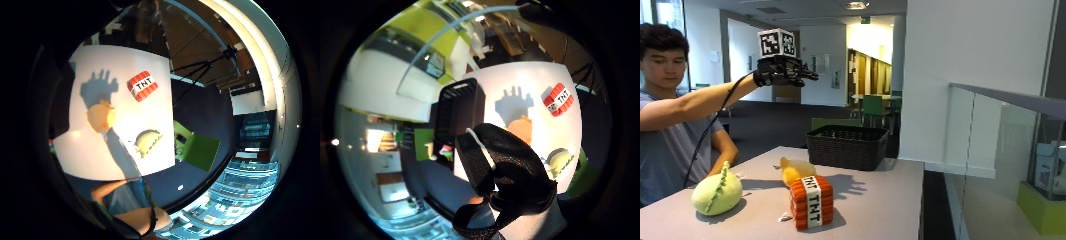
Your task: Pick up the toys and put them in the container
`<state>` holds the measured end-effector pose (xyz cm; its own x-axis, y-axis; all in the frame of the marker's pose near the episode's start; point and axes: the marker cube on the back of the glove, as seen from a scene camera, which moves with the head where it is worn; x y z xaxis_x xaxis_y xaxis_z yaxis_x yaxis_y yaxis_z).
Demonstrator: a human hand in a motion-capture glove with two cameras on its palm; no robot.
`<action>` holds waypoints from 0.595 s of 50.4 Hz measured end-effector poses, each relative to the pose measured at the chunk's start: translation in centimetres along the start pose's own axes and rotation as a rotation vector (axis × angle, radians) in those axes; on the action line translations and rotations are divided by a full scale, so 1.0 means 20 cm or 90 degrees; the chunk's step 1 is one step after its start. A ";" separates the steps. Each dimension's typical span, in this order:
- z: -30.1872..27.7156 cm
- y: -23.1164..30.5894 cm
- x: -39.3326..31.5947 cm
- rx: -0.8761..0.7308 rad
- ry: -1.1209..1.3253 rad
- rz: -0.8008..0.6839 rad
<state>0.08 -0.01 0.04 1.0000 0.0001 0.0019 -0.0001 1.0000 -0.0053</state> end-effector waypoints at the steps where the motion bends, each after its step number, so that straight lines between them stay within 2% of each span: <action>1: 0.00 0.00 0.00 -0.002 0.000 0.000; 30: 0.00 0.05 0.09 -0.022 0.016 0.018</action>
<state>1.95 0.92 0.06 0.9993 0.0276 -0.0234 -0.0285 0.9988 -0.0392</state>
